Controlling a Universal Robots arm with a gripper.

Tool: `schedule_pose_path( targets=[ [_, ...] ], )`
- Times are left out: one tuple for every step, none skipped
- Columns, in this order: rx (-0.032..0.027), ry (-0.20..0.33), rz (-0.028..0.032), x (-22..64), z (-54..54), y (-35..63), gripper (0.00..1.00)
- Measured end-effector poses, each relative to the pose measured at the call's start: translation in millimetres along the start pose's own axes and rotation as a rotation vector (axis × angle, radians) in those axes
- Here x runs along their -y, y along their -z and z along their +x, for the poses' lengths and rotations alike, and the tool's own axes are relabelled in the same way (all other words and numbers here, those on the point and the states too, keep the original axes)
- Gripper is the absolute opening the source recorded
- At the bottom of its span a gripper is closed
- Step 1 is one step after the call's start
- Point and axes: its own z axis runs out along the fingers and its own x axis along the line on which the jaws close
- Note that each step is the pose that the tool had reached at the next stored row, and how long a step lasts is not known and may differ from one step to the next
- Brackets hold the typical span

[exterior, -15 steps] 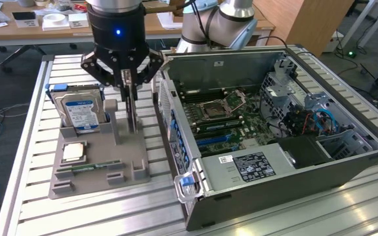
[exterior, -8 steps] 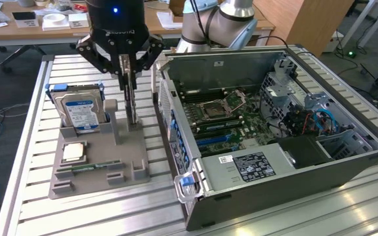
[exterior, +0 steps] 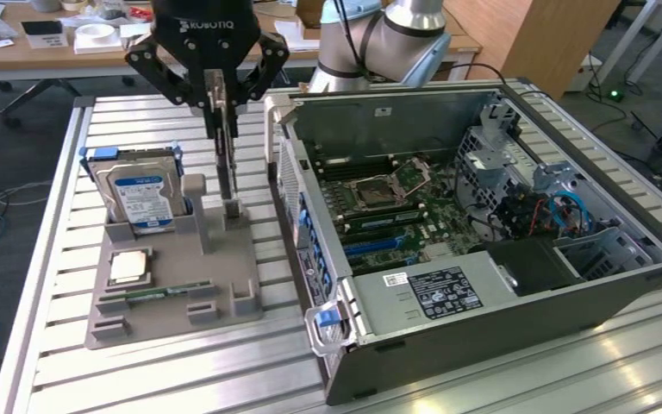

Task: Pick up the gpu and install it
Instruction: 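Pick up the gpu and move the gpu toward the slot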

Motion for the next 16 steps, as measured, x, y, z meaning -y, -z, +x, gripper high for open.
schedule_pose_path(
  targets=[
    [-0.0001, 0.0, 0.0001, -0.1, 0.0, 2.4, 0.26],
    [0.0001, 0.0, 0.0, -0.2, -0.1, 4.6, 0.26],
    [0.0, 0.0, 0.0, -0.3, -0.1, 6.7, 0.26],
    [0.0001, 0.0, 0.0, -0.4, -0.2, 8.8, 0.26],
    [0.0001, 0.0, -0.0001, -0.5, -0.2, 10.5, 0.26],
    [0.0, 0.0, 0.0, -0.5, -0.3, 12.1, 0.26],
    [0.0001, 0.0, 0.0, -0.6, -0.3, 13.1, 0.26],
    [0.0001, 0.0, 0.0, -0.6, -0.3, 13.4, 0.26],
    [0.0001, 0.0, -0.0001, -0.6, -0.3, 13.4, 0.26],
    [0.0001, 0.0, -0.0001, -0.6, -0.3, 13.4, 0.26],
    [0.0001, 0.0, -0.0001, -0.6, -0.3, 13.4, 0.26],
    [0.0001, 0.0, 0.0, -0.6, -0.3, 13.4, 0.26],
    [0.0, 0.0, 0.0, -0.6, -0.3, 13.5, 0.26],
    [0.0, 0.0, 0.0, -0.6, -0.3, 13.4, 0.26],
    [0.0, 0.0, 0.0, -0.6, -0.3, 13.5, 0.26],
    [0.0, 0.0, 0.0, -0.7, -2.0, 13.4, 0.26]
  ],
)
